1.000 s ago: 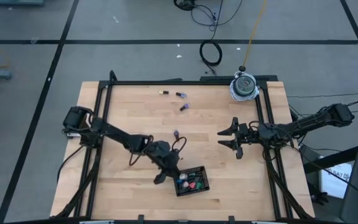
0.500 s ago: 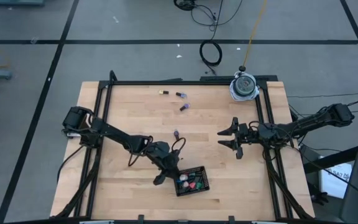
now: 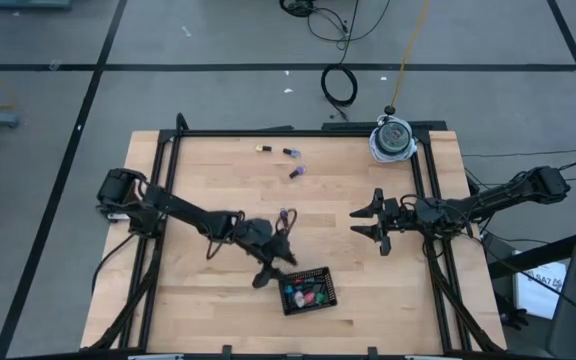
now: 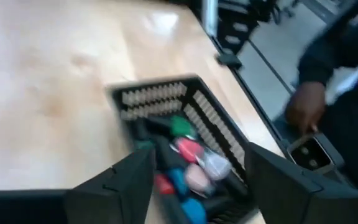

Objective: Pick & Place Nail Polish
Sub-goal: Put the yellow nail polish bottle into the black bin

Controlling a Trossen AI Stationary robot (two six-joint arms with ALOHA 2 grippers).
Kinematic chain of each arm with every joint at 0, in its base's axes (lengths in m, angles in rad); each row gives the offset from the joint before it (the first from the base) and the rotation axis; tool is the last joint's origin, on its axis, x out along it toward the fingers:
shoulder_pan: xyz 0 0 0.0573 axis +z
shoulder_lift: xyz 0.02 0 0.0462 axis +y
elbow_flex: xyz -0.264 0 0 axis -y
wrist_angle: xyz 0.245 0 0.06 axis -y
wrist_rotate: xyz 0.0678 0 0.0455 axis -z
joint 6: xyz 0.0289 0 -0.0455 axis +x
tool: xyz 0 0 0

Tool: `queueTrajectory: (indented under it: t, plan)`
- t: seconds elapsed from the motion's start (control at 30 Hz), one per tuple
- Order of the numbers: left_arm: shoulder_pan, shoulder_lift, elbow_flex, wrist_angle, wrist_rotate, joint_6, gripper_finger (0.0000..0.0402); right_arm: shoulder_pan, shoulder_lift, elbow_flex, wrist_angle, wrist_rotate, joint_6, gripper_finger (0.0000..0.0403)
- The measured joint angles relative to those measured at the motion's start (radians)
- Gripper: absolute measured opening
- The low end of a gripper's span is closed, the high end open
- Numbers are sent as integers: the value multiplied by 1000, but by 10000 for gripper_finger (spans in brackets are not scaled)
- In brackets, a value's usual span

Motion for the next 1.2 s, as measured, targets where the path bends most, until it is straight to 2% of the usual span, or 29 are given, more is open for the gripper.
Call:
queueTrajectory:
  t: [0.17, 0.27, 0.37, 0.53, 0.6, 0.67, 0.77, 0.97, 1.1, 1.2]
  plan:
    - [93, -150, 0, -175, -49, 2, 252, 0, 0, 0, 1, 0, 0, 169]
    - [158, -262, 0, -300, -172, 108, 252, 0, 0, 0, 0, 0, 0, 169]
    - [218, -354, 0, -387, -385, 250, 253, 0, 0, 0, 0, 0, 0, 169]
    - [317, -419, 0, -365, -826, 315, 253, 0, 0, 0, 0, 0, 0, 169]
    - [377, -419, 0, -344, -919, 317, 253, 0, 0, 0, 0, 0, 0, 169]
    - [448, -408, 3, -342, -892, 313, 253, 0, 0, 0, 0, 0, 0, 169]
    - [575, -367, 45, -400, -744, 243, 253, 0, 0, 0, 0, 0, 0, 169]
    - [750, -193, 215, -581, -534, 167, 253, 0, 0, 0, 0, 0, 0, 169]
    - [793, -38, 317, -663, -485, 184, 253, 0, 0, 0, 0, 0, 0, 169]
    - [804, 65, 365, -669, -476, 267, 253, 0, 0, 0, 0, 0, 0, 169]
